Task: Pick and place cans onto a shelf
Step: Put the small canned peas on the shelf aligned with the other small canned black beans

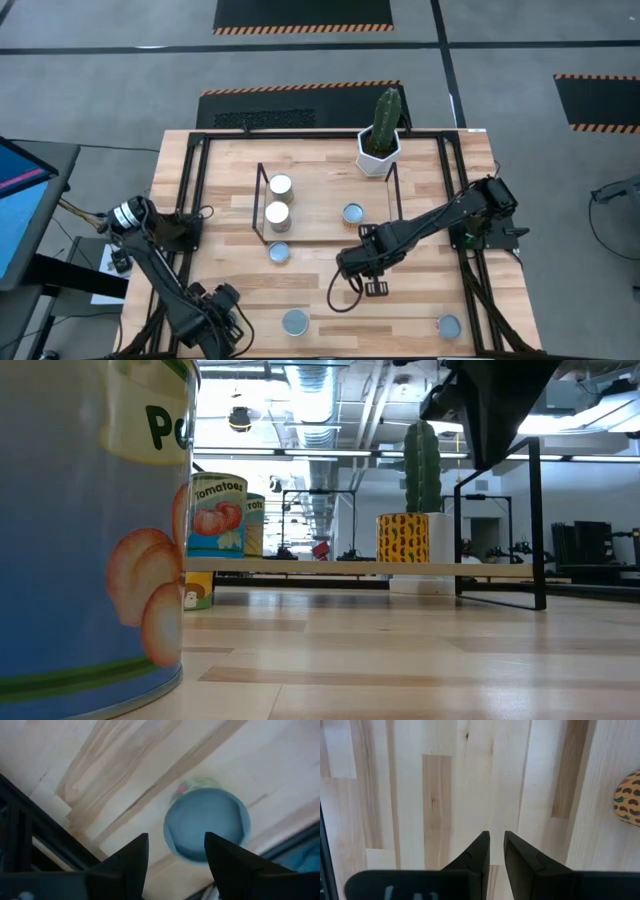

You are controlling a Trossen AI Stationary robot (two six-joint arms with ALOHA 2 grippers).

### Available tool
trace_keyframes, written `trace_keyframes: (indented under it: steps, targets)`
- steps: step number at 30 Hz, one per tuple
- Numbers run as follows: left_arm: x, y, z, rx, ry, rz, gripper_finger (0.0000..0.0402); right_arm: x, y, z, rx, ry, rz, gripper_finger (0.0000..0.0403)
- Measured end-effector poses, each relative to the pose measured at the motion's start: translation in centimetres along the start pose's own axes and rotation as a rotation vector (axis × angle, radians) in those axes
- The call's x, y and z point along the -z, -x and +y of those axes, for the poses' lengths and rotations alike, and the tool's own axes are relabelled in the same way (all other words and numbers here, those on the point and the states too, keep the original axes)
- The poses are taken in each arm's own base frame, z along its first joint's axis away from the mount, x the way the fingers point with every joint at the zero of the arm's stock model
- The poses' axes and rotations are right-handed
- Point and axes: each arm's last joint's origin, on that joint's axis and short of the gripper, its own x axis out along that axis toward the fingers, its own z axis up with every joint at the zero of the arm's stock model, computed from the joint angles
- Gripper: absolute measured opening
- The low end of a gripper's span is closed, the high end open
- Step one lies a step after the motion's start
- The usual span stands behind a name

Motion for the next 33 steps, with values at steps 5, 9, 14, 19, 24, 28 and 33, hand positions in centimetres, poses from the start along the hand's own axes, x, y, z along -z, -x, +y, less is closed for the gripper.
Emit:
trace_keyframes:
  steps: [5,9,14,19,24,28,33]
  targets:
    - [0.1,-1.6,-0.7,-0.052,0.031,-0.015,0.0179,0.0,0.0,0.0,-0.001,0.0,-0.005,0.0081]
    - [0.2,-2.7,-1.3,-0.076,0.023,-0.01,0.0179,0.0,0.0,0.0,-0.001,0.0,-0.004,0.0081]
    - [0.0,-3.2,-2.0,-0.044,0.016,0.012,0.0146,0.0,0.0,0.1,-0.001,0.002,-0.003,0.0081]
    - [-0.9,-2.9,-2.2,-0.034,-0.023,0.025,0.004,0.0,0.0,0.1,0.0,0.003,0.001,0.0081]
    - [-2.5,-2.9,-2.7,-0.015,-0.067,0.034,0.0005,0.2,0.3,0.0,0.004,0.006,0.014,0.0081]
    - [-4.4,-2.0,-3.0,0.028,-0.111,-0.004,0.0002,0.5,2.4,-0.8,0.02,0.002,0.055,0.0081]
    - [-6.9,1.3,-2.7,0.134,-0.13,-0.109,0.0001,1.6,7.1,-2.1,0.034,-0.016,0.065,0.0081]
